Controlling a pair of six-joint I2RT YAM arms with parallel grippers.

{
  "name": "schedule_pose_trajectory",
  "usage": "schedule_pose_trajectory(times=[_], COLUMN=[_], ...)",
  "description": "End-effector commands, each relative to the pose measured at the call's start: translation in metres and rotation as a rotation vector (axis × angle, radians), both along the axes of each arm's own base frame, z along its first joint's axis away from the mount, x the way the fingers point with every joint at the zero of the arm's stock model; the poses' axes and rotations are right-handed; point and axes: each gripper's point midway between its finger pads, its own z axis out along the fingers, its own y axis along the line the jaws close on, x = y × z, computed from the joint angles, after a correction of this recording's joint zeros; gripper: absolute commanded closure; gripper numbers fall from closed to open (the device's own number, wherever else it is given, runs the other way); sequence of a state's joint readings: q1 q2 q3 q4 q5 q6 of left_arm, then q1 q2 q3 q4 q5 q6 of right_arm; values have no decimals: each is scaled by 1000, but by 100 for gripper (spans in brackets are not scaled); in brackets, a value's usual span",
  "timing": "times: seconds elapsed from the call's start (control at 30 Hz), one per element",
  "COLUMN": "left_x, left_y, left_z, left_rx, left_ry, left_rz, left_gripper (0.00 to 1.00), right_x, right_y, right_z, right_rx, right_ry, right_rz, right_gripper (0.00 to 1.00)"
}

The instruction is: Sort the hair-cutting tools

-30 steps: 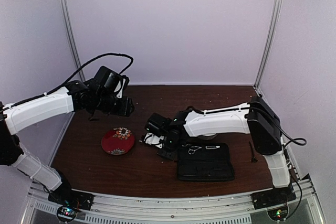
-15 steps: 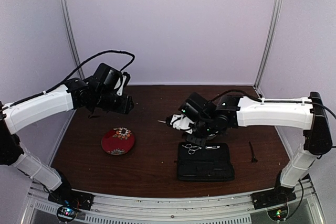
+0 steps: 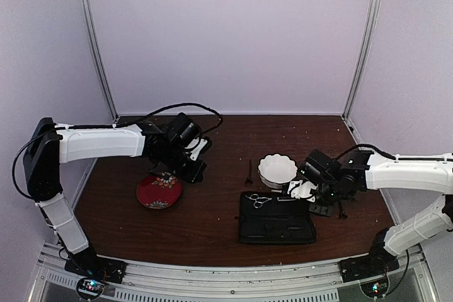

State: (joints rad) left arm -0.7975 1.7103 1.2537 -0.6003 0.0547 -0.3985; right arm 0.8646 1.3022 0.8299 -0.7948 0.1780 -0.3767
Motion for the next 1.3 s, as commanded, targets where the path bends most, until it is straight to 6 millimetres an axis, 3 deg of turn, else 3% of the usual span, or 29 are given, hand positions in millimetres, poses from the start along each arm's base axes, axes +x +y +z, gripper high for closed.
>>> schedule_pose_trajectory(times=[0.0,0.13,0.43,1.27], left_x=[-17,-35,-50,-65], left_y=[-40,-60,-87,-108], left_z=[-9,-22,-36,-62], left_rx=[-65,-94,-184,-197], left_ry=[69,139,230,330], left_rz=[-116,-162,-197,-256], left_gripper=[100,100,100,100], right_x=[-15,-20,-42,-8], right_y=[-26,-41,-38,-32], right_z=[-10,-9,-26,-40], right_rx=[-71,-86,-70,-123], right_ry=[38,54,144,97], right_rz=[45,50,206,136], right_gripper=[100,100,100,100])
